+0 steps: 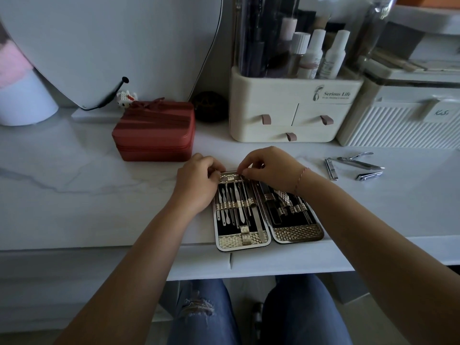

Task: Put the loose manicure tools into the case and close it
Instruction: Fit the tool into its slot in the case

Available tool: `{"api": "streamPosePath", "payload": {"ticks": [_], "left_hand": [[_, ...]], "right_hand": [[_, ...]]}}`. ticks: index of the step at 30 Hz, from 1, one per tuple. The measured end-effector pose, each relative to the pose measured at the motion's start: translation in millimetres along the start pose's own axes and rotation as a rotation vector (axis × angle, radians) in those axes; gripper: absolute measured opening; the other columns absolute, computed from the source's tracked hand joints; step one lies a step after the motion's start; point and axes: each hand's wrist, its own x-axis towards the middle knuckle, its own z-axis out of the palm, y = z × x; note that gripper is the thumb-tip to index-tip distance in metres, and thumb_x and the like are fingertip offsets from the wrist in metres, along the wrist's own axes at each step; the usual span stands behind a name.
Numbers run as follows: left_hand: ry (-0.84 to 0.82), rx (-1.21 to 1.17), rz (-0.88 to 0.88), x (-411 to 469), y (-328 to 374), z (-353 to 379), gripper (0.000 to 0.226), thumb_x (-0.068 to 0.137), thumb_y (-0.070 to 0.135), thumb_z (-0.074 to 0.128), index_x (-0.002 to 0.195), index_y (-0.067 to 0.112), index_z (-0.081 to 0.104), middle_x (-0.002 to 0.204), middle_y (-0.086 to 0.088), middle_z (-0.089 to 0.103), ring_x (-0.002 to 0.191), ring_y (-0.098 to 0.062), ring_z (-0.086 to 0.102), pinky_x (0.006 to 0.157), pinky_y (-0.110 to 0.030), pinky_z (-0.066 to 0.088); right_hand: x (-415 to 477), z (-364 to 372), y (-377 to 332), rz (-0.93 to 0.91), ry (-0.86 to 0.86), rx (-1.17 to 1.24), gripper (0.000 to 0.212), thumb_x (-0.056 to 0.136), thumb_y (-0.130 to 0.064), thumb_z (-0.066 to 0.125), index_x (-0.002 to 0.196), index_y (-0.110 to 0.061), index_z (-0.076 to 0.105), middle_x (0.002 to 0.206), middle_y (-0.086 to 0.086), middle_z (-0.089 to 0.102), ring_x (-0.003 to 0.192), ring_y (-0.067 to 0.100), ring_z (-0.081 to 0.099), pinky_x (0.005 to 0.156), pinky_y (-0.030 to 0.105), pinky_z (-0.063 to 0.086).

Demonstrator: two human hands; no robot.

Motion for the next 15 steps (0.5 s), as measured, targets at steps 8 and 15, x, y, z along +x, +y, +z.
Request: {"api": "streamPosePath", "payload": {"ticks": [8, 15], "left_hand": [[-0.007, -0.007, -0.001, 0.0, 1.2, -0.2, 0.015, 0.086, 0.009, 0.058, 0.087, 0.021, 0.067, 0.087, 0.004, 0.05, 0.084, -0.018, 0.055, 0.08, -0.033, 0.045], [-0.004, -0.007, -0.001, 0.1, -0.3, 0.4, 0.015, 0.087, 0.01, 0.058, 0.087, 0.022, 0.067, 0.088, 0.006, 0.049, 0.083, -0.015, 0.054, 0.078, -0.03, 0.043]], "right_hand": [[-1.1, 2.2, 0.8, 0.034, 0.029, 0.043, 0.01, 0.082, -0.023, 0.067, 0.084, -0.015, 0.074, 0.063, -0.01, 0.059, 0.048, -0.003, 0.051, 0.049, 0.008, 0.039], [-0.8, 1.8, 2.5, 0.053, 0.018, 0.094, 0.012, 0.085, -0.021, 0.063, 0.089, -0.017, 0.074, 0.065, -0.002, 0.061, 0.046, 0.006, 0.048, 0.051, 0.018, 0.044]]}}
